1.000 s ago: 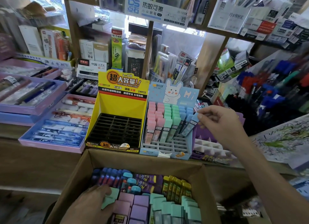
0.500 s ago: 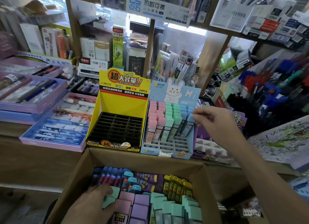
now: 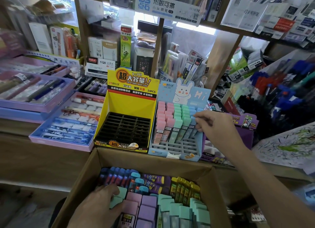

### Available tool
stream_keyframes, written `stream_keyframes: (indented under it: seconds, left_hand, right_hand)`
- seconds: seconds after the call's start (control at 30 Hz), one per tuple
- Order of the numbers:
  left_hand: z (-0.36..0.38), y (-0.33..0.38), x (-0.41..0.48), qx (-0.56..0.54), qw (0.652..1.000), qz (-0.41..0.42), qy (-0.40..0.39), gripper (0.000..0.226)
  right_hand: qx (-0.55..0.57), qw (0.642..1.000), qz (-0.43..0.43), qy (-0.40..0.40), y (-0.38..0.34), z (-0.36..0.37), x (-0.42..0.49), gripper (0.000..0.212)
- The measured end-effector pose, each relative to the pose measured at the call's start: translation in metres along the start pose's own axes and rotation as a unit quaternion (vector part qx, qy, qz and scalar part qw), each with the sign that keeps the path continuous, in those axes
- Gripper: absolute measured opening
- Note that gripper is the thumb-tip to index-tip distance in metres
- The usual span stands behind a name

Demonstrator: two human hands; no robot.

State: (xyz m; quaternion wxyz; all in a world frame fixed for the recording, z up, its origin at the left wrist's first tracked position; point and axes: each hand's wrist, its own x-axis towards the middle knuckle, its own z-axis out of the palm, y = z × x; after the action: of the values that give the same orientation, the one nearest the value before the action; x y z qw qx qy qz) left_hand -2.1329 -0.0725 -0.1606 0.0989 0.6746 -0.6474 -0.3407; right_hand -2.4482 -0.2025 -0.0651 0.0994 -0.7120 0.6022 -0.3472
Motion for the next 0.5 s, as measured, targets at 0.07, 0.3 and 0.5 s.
stream_keyframes:
  seconds: [0.07,0.3,0.5]
  left_hand:
    - [0.001,0.001,0.0,0.008,1.0,-0.014,0.012,0.034]
    - [0.003,-0.004,-0.006,0.014,0.999,-0.039,0.036,0.035]
    - [0.0,-0.017,-0.014,0.01,0.999,-0.027,0.02,0.042]
  right_hand:
    - [-0.024,1.0,-0.005,-0.004,-0.003,-0.002,-0.001,0.02]
    - [-0.006,0.997,-0.027,0.076,-0.031,-0.007,-0.037,0.023]
    - [0.117,0.991,0.045,-0.05,-0.048,0.021,-0.094,0.018]
